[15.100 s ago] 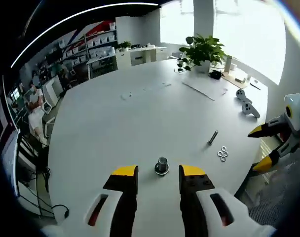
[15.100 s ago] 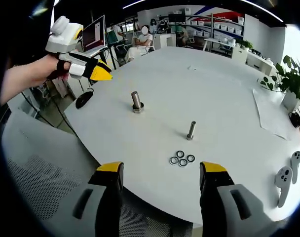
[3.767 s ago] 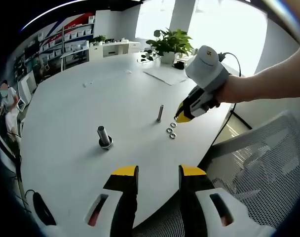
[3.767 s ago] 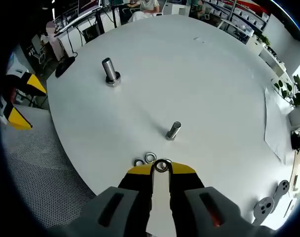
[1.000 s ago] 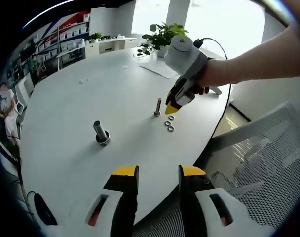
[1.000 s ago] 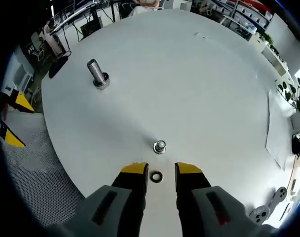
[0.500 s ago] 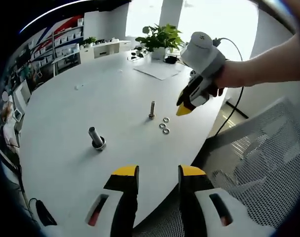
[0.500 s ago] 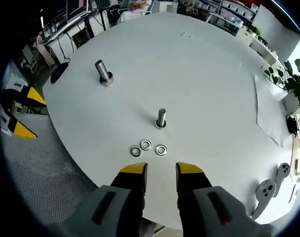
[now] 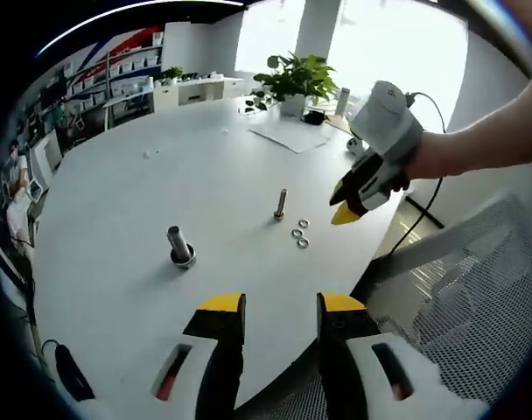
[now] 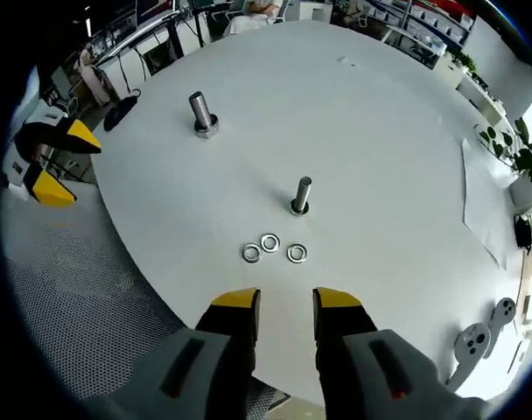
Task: Place the washer onto the threaded stud by aligning its center hole with the stud, sliding it down to the base, and recovering from edge contact or off-axis alignment until the washer reaches the visible bottom stop.
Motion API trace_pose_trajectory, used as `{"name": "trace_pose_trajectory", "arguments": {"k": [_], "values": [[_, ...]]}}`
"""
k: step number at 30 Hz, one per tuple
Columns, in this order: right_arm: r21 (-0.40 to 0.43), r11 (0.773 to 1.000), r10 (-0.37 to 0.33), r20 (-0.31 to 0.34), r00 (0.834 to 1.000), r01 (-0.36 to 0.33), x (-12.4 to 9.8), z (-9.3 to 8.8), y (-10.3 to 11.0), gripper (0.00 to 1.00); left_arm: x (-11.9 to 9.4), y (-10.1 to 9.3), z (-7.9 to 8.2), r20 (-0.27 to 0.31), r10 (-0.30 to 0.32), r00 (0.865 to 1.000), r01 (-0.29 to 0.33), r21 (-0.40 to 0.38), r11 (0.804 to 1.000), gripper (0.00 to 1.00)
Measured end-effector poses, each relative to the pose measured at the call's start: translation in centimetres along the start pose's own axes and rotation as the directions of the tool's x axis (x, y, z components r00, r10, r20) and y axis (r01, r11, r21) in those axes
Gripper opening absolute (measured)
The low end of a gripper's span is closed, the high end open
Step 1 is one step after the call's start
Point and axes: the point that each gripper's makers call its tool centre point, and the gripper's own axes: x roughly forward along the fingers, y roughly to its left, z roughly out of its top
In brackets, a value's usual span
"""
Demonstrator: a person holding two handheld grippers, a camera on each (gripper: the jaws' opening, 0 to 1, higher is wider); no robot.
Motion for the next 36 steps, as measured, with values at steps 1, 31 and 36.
{"name": "trace_pose_trajectory", "arguments": {"k": [1,31,36], "values": [[0.002,1.000,0.004,0.006,1.000,-0.004,0.0,-0.1,0.1,0.27,-0.1,0.1,0.1,0.009,0.001,1.000,-0.001,-0.006,1.000,0.31],[-0.027,0.993,0.117,0.076,0.990,-0.116,2.2,-0.3,-0.5,0.25,-0.1,2.0,-1.3,-0.016,0.106,0.994,-0.105,0.040,0.994,0.29],[-0.007,0.994,0.111,0.059,0.992,-0.110,2.3,-0.1,-1.0,0.25,0.0,1.3,-1.0,-0.007,0.083,0.996,-0.083,0.020,0.996,0.29]]}}
